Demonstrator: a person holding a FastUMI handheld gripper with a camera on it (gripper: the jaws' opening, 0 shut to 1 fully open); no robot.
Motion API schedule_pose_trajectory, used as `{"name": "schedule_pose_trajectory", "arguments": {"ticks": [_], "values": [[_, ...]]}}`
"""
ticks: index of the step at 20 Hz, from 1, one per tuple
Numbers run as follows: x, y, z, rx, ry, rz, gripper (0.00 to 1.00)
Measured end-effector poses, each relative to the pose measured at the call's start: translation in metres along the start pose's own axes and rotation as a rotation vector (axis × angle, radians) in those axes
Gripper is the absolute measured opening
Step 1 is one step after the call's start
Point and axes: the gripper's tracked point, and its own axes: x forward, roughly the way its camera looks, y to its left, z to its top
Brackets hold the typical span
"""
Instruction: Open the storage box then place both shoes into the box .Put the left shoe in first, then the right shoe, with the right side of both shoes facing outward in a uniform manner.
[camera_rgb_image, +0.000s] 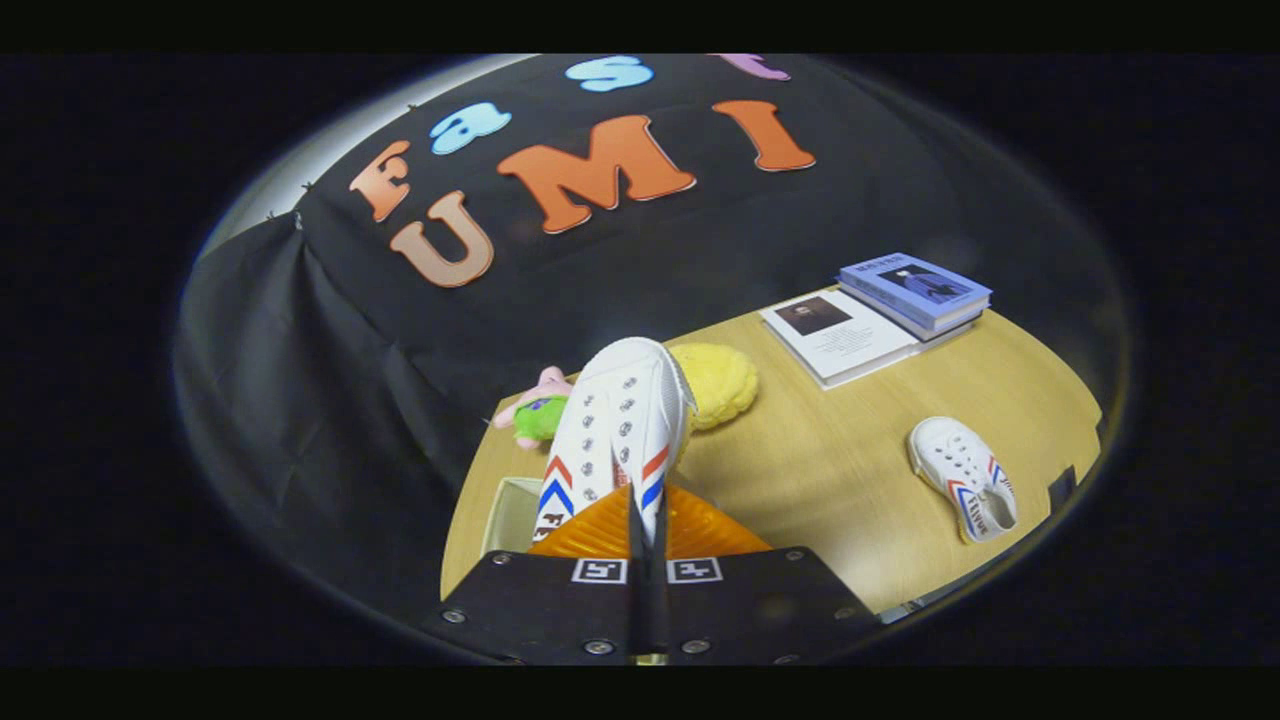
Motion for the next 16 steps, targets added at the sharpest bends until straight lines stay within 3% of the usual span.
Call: {"name": "schedule_pose_trajectory", "arguments": {"ticks": [6,16], "values": [[0.020,0.057,-0.047,-0.100,0.047,0.047,0.00],[0.017,0.067,-0.108,-0.169,0.145,0.047,0.02]]}}
